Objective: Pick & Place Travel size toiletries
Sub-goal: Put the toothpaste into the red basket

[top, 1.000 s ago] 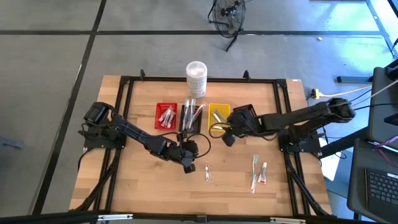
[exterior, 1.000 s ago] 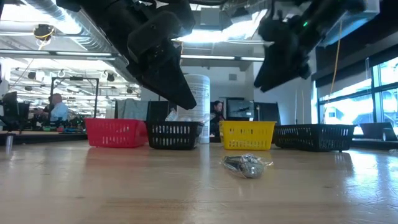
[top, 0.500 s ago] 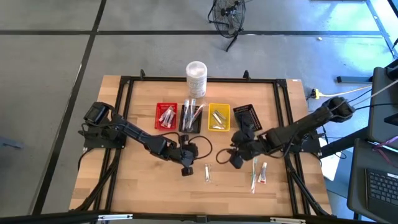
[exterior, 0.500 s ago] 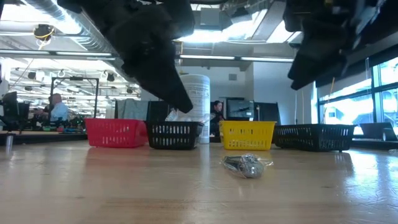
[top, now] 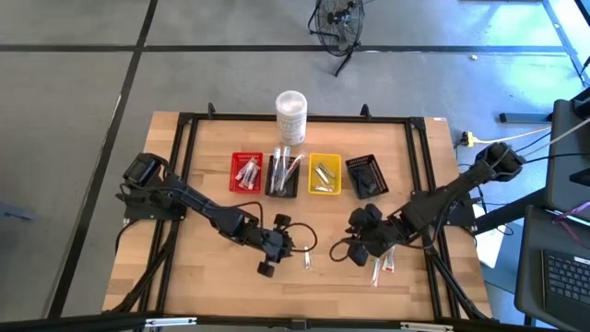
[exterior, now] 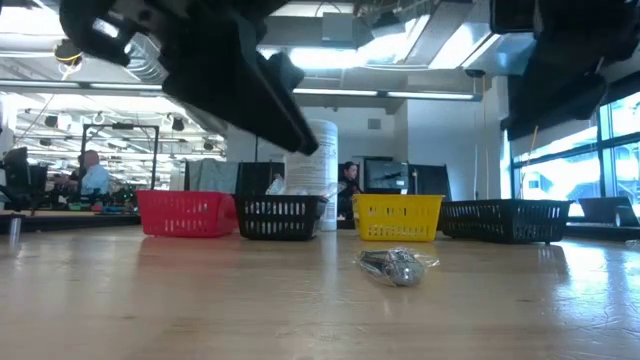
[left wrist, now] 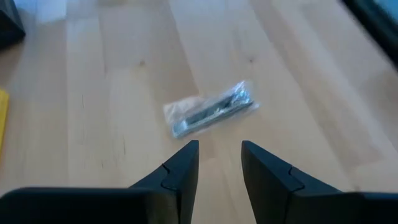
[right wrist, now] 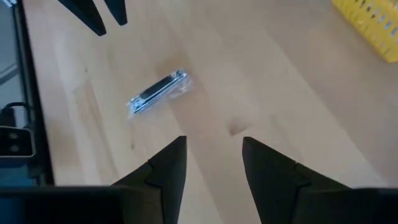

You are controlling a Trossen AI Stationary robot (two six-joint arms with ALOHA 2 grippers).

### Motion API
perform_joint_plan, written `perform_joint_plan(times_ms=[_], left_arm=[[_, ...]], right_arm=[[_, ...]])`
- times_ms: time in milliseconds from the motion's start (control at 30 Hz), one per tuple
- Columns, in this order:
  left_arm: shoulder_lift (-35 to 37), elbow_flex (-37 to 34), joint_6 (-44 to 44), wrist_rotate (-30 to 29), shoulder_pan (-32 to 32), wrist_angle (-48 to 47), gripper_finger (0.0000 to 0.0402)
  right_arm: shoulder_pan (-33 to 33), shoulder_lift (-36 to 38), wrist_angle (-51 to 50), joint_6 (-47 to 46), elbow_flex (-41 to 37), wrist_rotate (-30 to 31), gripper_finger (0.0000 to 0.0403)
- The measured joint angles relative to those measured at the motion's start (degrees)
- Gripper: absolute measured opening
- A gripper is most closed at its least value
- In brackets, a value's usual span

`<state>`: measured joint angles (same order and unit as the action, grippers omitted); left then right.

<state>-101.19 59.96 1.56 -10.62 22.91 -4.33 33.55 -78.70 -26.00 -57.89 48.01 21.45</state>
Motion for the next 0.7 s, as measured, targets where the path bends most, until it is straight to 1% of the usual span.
perform_joint_plan(times_ms=[133, 200, 400, 533, 633, 700], left_arm=[[0.0, 0.0, 0.0, -0.3, 0.7, 1.5, 0.0127], [0.0, 0.0, 0.1, -0.3, 0.8, 1.7, 0.0133], [0.0, 0.0, 0.7, -1.1, 0.7, 1.7, 0.0147], [0.0, 0.0, 0.7, -2.9, 0.7, 1.7, 0.0148], [0.0, 0.0, 0.7, -2.9, 0.7, 1.6, 0.0148], [0.0, 0.0, 0.8, -3.0, 0.7, 1.6, 0.0149]], right_arm=[[2.1, 0.0, 0.0, -3.6, 0.0, -0.1, 0.016], [3.1, 0.0, 0.0, -6.7, 0.0, -1.8, 0.0162], [7.2, 0.0, -3.1, -22.1, 0.0, -8.2, 0.0154], [10.1, 0.0, -10.0, -33.4, 0.0, -14.9, 0.0146], [12.1, 0.0, -16.1, -43.3, 0.0, -22.1, 0.0142], [13.2, 0.0, -19.2, -47.9, 0.0, -26.0, 0.0142]])
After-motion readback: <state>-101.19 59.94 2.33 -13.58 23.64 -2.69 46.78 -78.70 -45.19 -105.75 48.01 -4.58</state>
